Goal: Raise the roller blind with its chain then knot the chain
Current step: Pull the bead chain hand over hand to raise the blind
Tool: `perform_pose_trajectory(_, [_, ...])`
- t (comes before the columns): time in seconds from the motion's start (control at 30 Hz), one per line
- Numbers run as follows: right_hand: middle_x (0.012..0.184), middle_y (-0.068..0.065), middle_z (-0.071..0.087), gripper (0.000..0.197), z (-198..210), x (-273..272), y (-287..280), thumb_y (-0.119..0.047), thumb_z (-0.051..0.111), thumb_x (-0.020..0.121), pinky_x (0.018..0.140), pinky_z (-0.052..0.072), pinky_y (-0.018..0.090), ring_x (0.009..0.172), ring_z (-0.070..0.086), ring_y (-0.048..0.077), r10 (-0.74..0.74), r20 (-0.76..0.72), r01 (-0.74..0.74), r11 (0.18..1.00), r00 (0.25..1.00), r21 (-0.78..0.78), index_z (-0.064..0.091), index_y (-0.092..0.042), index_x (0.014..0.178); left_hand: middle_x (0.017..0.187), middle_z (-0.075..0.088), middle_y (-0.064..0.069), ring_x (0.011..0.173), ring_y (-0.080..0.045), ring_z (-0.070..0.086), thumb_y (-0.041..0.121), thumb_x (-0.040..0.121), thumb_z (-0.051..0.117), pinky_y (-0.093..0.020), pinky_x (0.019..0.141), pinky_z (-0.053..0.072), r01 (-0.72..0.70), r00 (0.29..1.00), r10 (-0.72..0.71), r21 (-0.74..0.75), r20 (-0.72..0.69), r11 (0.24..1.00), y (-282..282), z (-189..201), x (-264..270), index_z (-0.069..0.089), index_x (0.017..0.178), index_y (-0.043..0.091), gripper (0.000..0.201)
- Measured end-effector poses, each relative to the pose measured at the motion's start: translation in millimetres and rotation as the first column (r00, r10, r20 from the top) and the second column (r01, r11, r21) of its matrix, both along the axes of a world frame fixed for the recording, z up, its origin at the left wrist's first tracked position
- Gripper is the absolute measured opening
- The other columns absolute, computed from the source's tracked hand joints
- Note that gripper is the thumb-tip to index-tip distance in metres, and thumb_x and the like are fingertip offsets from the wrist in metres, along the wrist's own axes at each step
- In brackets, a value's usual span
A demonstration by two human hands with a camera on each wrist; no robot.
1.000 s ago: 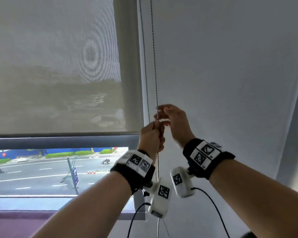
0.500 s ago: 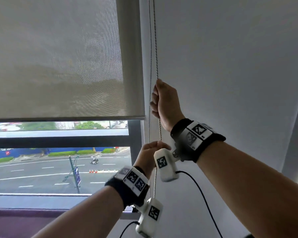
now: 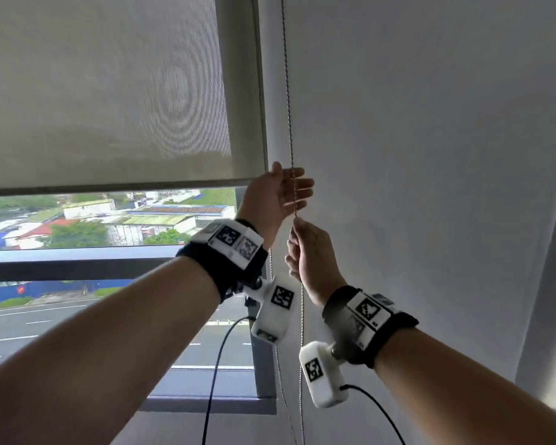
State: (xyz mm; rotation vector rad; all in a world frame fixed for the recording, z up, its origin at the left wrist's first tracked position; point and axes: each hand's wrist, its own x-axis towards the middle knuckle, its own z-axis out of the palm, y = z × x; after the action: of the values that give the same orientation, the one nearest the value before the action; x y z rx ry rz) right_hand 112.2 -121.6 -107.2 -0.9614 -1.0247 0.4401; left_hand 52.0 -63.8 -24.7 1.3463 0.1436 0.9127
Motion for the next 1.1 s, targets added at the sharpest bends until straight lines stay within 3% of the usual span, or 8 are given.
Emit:
perform_pose_trajectory(0.17, [0.057, 0.005, 0.027, 0.04, -48, 6, -1, -0.014, 0.041, 0.101, 0.047, 0.024, 0.027, 0.048, 0.026, 0.014, -0.064, -0.009, 0.064, 0.997, 0.998, -0.031, 0.036, -0.017, 0.061, 0.088, 0.066, -0.008, 0.078, -0.021, 0.06, 0.037, 0.099, 0.024, -0.031, 0.071, 0.044, -0.012, 0.999, 0.014, 0.047, -0.039, 0.999, -7, 14, 13, 0.063, 0.092, 0.01, 0.048])
perform_pose_trajectory(0.27, [0.059, 0.012, 0.033, 0.036, -64, 6, -4, 0.0, 0.037, 0.1, 0.044, 0.03, 0.021, 0.047, 0.033, 0.012, -0.058, -0.066, 0.054, 0.997, 0.996, -0.063, 0.044, -0.004, 0.065, 0.06, 0.053, 0.002, 0.049, -0.01, 0.041, 0.034, 0.099, 0.029, -0.024, 0.049, 0.028, -0.057, 0.998, 0.057, 0.015, -0.004, 0.998, -13, 7, 21, 0.061, 0.082, 0.012, 0.042])
perform_pose_trajectory(0.37, [0.047, -0.007, 0.039, 0.058, -69, 3, -11, 0.008, 0.031, 0.097, 0.042, 0.036, 0.014, 0.041, 0.036, 0.002, 0.049, -0.127, -0.056, 0.997, 0.991, -0.053, 0.047, -0.02, 0.049, 0.041, 0.033, 0.008, 0.032, -0.007, 0.023, 0.031, 0.097, 0.035, -0.015, 0.039, 0.015, -0.151, 0.988, 0.151, 0.003, 0.041, 0.989, -18, -2, 25, 0.049, 0.062, 0.017, 0.04])
perform_pose_trajectory(0.5, [0.046, -0.009, 0.04, 0.051, -68, 7, -15, 0.0, 0.041, 0.093, 0.043, 0.038, 0.02, 0.038, 0.041, 0.004, 0.076, -0.065, -0.082, 0.991, 0.995, -0.105, 0.046, -0.023, 0.047, 0.043, 0.03, 0.005, 0.032, -0.009, 0.019, 0.02, 0.095, 0.039, -0.017, 0.042, 0.009, -0.189, 0.978, 0.189, -0.008, 0.09, 0.982, -24, -6, 25, 0.044, 0.055, 0.019, 0.04])
perform_pose_trajectory(0.6, [0.062, 0.0, 0.048, 0.036, -68, 22, -11, -0.016, 0.045, 0.093, 0.058, 0.041, 0.029, 0.056, 0.047, 0.011, -0.036, 0.11, 0.048, 0.993, 0.993, -0.11, 0.053, -0.024, 0.059, 0.043, 0.03, 0.005, 0.032, -0.008, 0.019, 0.02, 0.094, 0.041, -0.021, 0.046, 0.006, -0.196, 0.975, 0.195, 0.002, 0.106, 0.981, -26, -9, 22, 0.044, 0.055, 0.019, 0.039])
perform_pose_trajectory(0.77, [0.087, 0.006, 0.067, 0.038, -16, 37, -14, -0.042, 0.041, 0.094, 0.081, 0.054, 0.044, 0.081, 0.064, 0.021, -0.169, 0.285, 0.185, 0.982, 0.943, -0.029, 0.063, -0.012, 0.098, 0.042, 0.032, 0.005, 0.032, -0.008, 0.021, 0.012, 0.092, 0.041, -0.017, 0.039, 0.009, -0.201, 0.971, 0.203, -0.031, 0.13, 0.979, -27, -18, 18, 0.046, 0.055, 0.016, 0.038])
perform_pose_trajectory(0.93, [0.089, 0.007, 0.067, 0.028, 51, 33, -15, -0.025, 0.041, 0.096, 0.075, 0.052, 0.034, 0.084, 0.062, 0.019, -0.212, 0.293, 0.198, 0.977, 0.932, 0.076, 0.064, -0.013, 0.105, 0.044, 0.031, 0.003, 0.032, -0.009, 0.022, 0.019, 0.093, 0.042, -0.014, 0.038, 0.013, -0.199, 0.974, 0.199, -0.008, 0.104, 0.98, -28, -43, 14, 0.046, 0.054, 0.019, 0.04])
perform_pose_trajectory(1.1, [0.088, 0.015, 0.065, 0.027, 93, 21, -12, -0.016, 0.037, 0.102, 0.072, 0.052, 0.039, 0.082, 0.062, 0.026, -0.177, 0.317, 0.147, 0.982, 0.932, 0.117, 0.063, -0.008, 0.105, 0.043, 0.027, 0.005, 0.032, -0.008, 0.019, 0.03, 0.096, 0.042, -0.013, 0.04, 0.012, -0.161, 0.987, 0.161, 0.002, 0.021, 0.987, -27, -80, 5, 0.04, 0.058, 0.017, 0.04])
